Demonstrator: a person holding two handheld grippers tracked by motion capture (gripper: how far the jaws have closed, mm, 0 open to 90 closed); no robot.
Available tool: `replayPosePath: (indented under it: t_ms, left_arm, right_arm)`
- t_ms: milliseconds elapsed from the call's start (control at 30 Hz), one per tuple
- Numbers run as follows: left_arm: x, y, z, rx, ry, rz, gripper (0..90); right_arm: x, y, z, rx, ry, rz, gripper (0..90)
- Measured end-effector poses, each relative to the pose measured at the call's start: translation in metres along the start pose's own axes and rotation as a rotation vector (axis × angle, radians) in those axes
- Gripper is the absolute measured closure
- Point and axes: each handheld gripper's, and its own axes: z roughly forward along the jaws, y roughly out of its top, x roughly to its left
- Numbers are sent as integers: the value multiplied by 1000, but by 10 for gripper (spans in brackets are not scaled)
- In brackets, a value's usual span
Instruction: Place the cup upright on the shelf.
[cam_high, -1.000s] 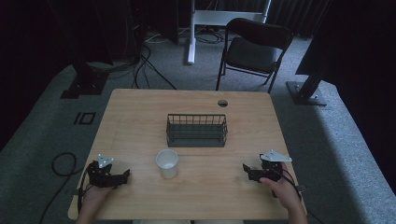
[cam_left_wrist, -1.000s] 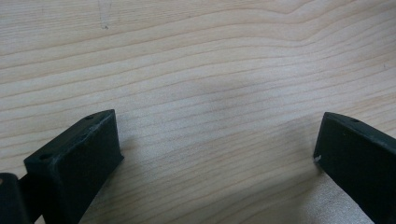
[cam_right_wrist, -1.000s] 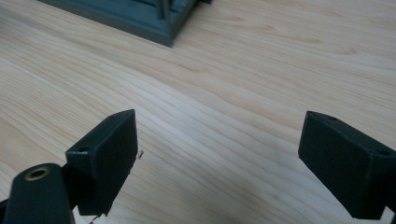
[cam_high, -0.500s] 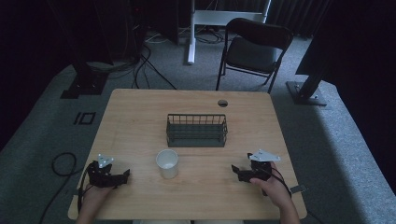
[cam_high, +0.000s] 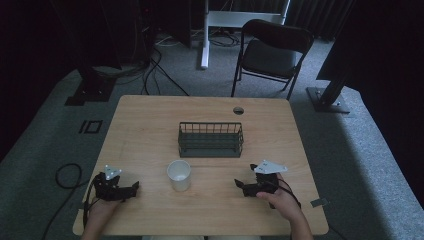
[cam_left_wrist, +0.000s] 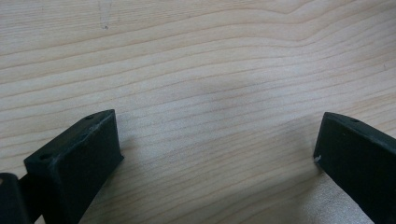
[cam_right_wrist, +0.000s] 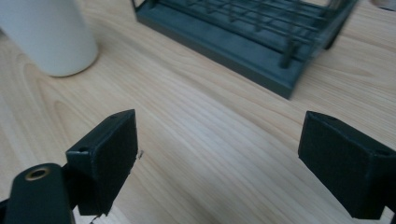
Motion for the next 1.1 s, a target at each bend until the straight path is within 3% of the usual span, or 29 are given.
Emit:
replayPosePath:
  t_ms: [333, 1100]
  left_arm:
    - [0, 0, 0, -1, 0, -1, 7]
    - [0, 0, 0, 0, 0, 0, 7]
  right_arm:
    - [21, 4, 21, 2, 68, -24, 132]
    - [58, 23, 48, -13, 175, -106, 132]
